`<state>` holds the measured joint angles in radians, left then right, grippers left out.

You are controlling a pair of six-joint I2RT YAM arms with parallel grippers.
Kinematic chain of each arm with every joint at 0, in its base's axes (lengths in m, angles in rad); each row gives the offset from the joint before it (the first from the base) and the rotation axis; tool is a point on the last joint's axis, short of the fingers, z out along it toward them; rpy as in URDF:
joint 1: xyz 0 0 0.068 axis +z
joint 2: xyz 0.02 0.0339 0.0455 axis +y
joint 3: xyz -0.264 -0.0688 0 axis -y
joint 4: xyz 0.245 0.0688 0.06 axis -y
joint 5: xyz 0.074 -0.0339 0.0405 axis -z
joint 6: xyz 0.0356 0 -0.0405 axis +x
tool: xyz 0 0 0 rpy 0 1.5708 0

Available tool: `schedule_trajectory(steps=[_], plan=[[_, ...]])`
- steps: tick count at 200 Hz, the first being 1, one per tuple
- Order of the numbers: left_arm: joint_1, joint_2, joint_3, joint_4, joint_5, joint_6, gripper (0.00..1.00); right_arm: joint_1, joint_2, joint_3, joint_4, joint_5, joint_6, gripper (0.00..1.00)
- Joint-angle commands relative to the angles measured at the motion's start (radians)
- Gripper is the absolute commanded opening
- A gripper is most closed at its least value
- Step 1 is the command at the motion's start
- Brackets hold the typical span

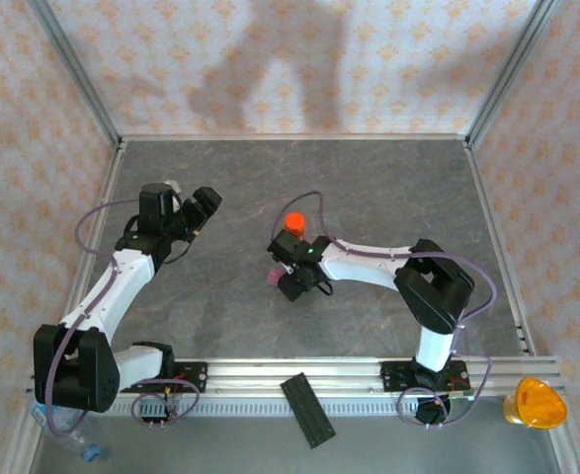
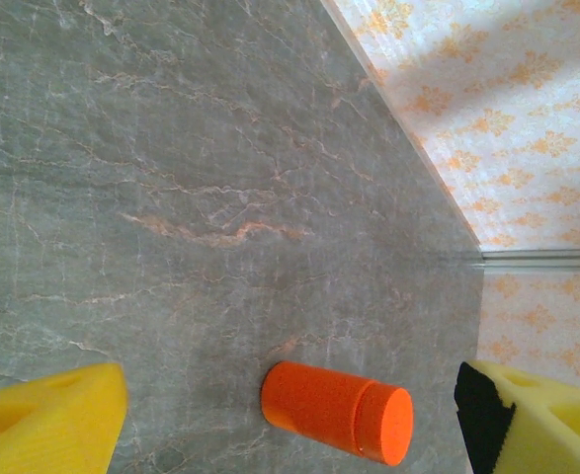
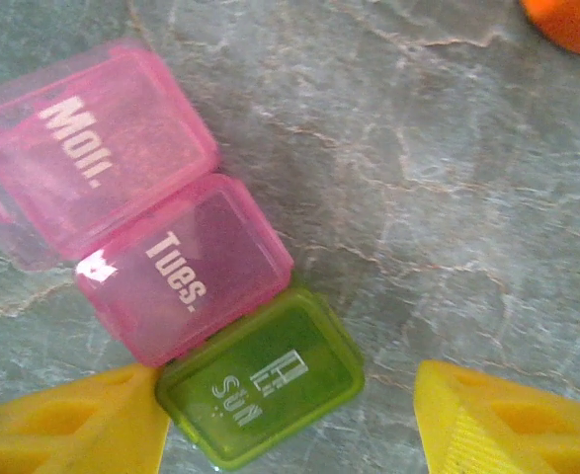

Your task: Sort the pills into containers

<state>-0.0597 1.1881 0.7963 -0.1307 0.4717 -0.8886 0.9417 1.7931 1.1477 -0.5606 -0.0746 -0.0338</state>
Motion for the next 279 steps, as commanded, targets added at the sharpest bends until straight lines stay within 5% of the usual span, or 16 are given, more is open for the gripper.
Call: schedule_trajectory(steps=[1, 64, 142, 236, 279], plan=[[-0.015, 0.01, 0.005, 0.034, 0.015, 0.0, 0.87, -0.01, -0.032, -0.011, -0.03, 0.095, 0.033, 0.66], [-0.071, 0.013, 0.012, -0.045, 0.019, 0.053, 0.88, -0.075, -0.267, -0.135, -0.02, 0.026, 0.194, 0.73], [-0.313, -0.016, -0.011, -0.399, -0.153, 0.253, 0.88, -0.112, -0.326, -0.243, 0.125, -0.005, 0.655, 0.85], [-0.571, 0.1, 0.001, -0.464, -0.318, 0.362, 0.86, -0.112, -0.207, -0.198, 0.162, 0.066, 0.659, 0.86], [-0.622, 0.165, 0.02, -0.452, -0.365, 0.399, 0.86, -0.112, -0.165, -0.186, 0.159, 0.094, 0.663, 0.85]])
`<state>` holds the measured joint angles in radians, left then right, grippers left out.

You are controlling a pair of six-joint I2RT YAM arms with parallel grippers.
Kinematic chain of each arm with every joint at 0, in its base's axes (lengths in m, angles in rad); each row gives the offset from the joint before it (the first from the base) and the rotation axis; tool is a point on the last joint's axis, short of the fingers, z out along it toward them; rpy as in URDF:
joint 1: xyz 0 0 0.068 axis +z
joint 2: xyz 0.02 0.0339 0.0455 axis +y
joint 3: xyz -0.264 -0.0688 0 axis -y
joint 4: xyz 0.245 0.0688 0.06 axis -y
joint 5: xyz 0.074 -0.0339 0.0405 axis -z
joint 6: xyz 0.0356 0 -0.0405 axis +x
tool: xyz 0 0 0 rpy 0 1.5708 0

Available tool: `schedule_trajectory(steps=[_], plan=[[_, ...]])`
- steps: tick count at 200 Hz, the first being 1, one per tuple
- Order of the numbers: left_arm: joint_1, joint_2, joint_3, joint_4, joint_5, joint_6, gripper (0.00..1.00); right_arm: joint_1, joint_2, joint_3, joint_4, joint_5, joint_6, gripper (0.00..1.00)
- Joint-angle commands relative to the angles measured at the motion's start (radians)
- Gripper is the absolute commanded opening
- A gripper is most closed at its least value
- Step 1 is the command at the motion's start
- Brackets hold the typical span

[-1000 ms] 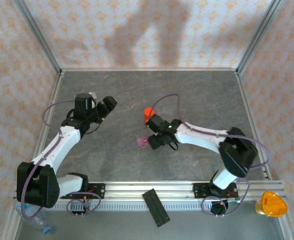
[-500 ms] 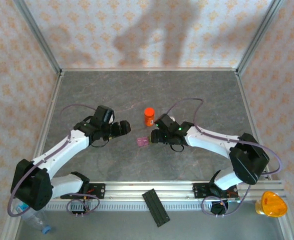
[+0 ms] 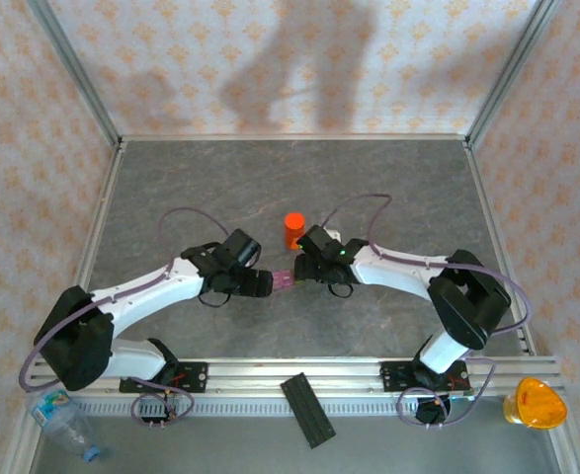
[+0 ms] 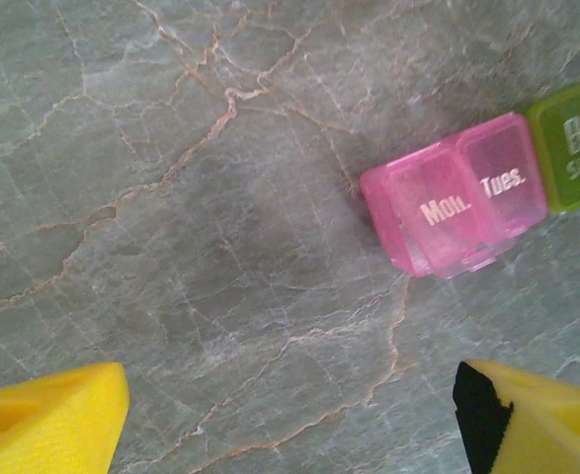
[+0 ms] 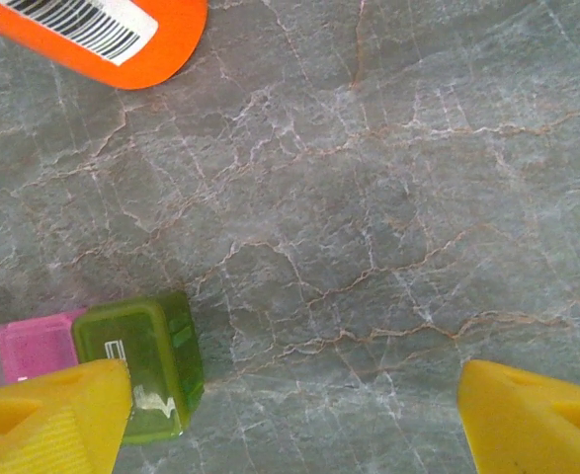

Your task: Sort the pills into containers

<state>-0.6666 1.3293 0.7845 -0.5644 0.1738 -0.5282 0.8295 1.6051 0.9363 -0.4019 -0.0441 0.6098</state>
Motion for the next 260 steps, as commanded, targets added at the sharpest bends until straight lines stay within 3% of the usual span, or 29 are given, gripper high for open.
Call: schedule_trajectory(steps=[1, 162, 227, 260], plan=[[-0.016, 0.024, 0.032, -0.018, -0.067, 0.039, 0.86, 0.0, 0.024, 0.026, 0.0, 0.064, 0.02, 0.85], [-0.04, 0.151, 0.06, 0.087, -0.052, 0.039, 0.86, 0.0, 0.065, 0.029, -0.01, 0.082, 0.027, 0.84], [-0.039, 0.032, 0.033, -0.022, -0.133, 0.045, 0.87, 0.001, -0.026, 0.044, -0.029, 0.056, 0.025, 0.84], [-0.039, 0.001, 0.013, -0.009, -0.115, 0.04, 0.87, 0.002, -0.019, 0.057, -0.022, 0.026, 0.01, 0.84]])
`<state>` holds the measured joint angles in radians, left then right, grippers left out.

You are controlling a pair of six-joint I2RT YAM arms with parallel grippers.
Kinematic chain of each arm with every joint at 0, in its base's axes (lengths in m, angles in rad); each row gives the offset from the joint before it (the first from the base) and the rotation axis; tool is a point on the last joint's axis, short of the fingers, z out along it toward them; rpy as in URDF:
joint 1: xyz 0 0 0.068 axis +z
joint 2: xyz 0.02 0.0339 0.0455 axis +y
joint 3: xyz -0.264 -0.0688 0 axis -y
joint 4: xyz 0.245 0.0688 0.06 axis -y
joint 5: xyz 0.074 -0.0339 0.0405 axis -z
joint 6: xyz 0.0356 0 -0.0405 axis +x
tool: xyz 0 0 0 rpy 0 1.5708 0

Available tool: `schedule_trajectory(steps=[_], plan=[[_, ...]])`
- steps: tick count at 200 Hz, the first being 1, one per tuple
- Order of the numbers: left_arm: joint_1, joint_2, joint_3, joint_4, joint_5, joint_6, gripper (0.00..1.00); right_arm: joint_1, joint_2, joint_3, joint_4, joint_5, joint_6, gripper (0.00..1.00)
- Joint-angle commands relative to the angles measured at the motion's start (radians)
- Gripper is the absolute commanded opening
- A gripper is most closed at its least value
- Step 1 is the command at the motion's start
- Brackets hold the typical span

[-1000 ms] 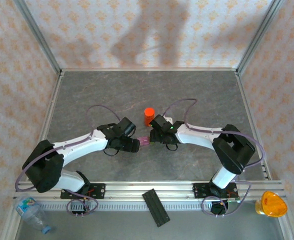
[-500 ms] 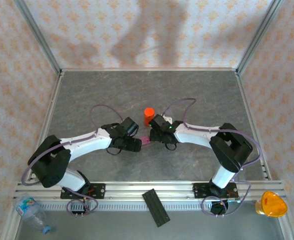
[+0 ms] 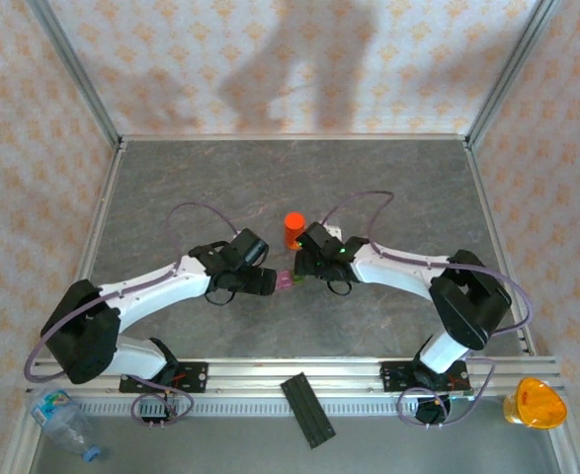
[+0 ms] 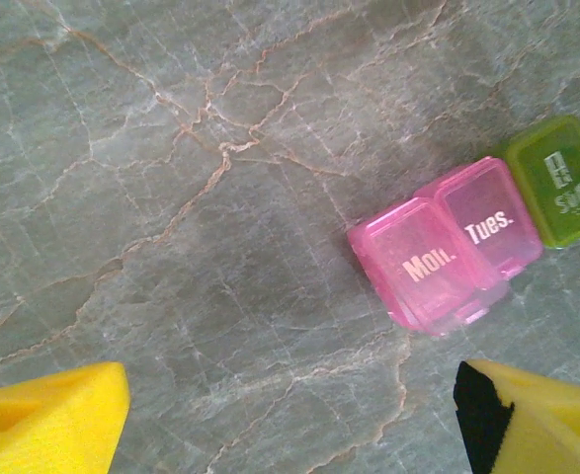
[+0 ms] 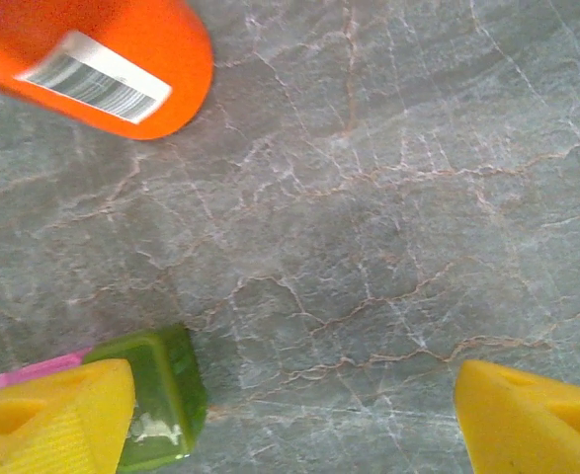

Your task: Sort the pills into containers

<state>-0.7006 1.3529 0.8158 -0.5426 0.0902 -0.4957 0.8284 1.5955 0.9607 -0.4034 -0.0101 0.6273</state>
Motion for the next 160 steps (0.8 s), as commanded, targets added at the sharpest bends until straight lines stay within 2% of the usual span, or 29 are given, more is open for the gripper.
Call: schedule_trajectory(steps=[1, 61, 160], plan=[[-0.005, -0.023, -0.017, -0.03, -0.03, 0.007, 0.87, 0.003, -0.009, 0.033, -0.02, -0.008, -0.007, 0.84], [-0.007, 0.035, -0.014, 0.039, 0.047, 0.014, 0.87, 0.006, 0.054, 0.05, 0.003, -0.018, -0.007, 0.84], [-0.008, 0.044, -0.02, 0.052, 0.061, 0.016, 0.87, 0.023, 0.129, 0.058, 0.014, -0.026, -0.007, 0.83]])
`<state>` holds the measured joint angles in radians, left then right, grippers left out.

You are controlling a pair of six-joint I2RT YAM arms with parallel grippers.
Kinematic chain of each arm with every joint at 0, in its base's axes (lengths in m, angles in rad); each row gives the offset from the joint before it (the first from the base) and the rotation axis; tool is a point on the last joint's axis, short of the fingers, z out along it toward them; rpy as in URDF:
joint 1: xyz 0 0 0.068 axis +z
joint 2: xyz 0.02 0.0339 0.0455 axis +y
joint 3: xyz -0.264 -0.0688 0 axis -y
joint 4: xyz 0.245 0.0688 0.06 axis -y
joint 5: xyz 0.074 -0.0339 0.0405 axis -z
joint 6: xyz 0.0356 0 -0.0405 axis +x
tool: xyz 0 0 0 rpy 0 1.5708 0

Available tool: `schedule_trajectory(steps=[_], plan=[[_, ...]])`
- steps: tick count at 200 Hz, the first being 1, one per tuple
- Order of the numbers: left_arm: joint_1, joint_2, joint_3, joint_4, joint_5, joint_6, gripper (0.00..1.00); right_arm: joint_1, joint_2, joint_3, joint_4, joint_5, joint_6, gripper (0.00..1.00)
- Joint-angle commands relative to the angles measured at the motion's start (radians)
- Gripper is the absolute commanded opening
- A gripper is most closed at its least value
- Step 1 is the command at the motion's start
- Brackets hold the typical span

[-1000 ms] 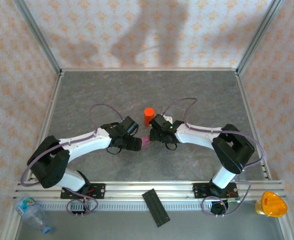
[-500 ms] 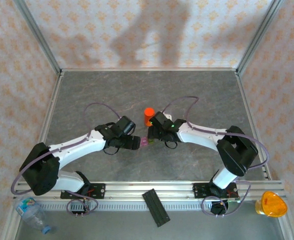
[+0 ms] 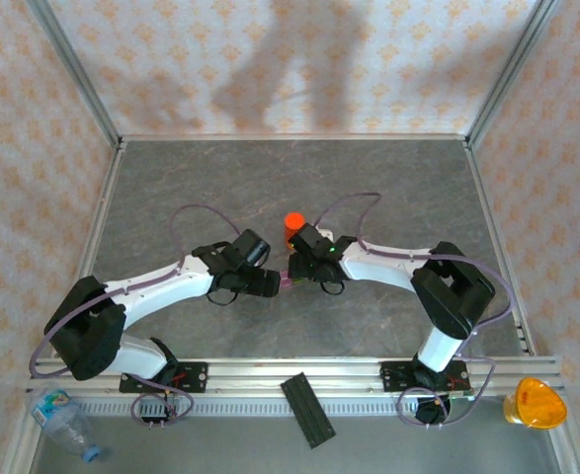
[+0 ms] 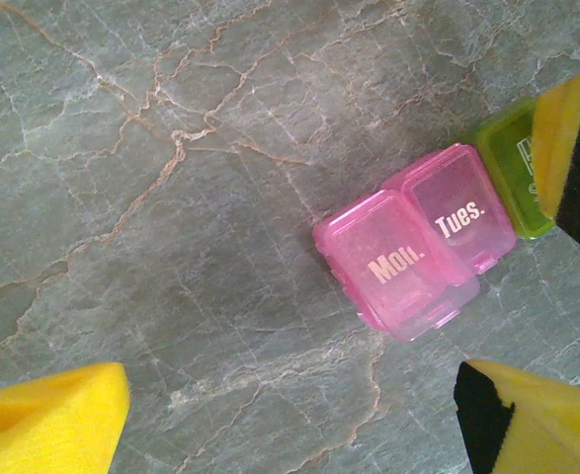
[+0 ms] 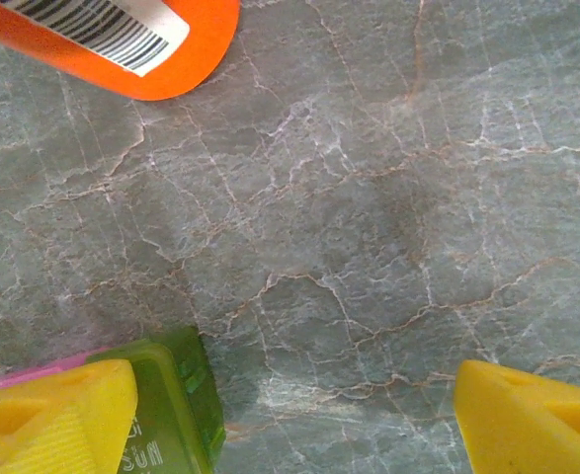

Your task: Sort the pills into containers

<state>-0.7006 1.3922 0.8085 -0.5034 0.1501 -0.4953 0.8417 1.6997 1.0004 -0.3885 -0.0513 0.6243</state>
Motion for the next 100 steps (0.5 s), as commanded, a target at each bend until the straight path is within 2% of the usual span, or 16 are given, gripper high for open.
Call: schedule_trajectory(steps=[1, 100], plan=[[-0.008, 0.004, -0.013, 0.013, 0.001, 0.015, 0.87, 0.009, 0.025, 0.018, 0.0, 0.015, -0.004, 0.83], [-0.016, 0.047, -0.013, 0.053, 0.023, 0.018, 0.87, 0.016, 0.034, 0.007, 0.005, 0.021, 0.002, 0.83]])
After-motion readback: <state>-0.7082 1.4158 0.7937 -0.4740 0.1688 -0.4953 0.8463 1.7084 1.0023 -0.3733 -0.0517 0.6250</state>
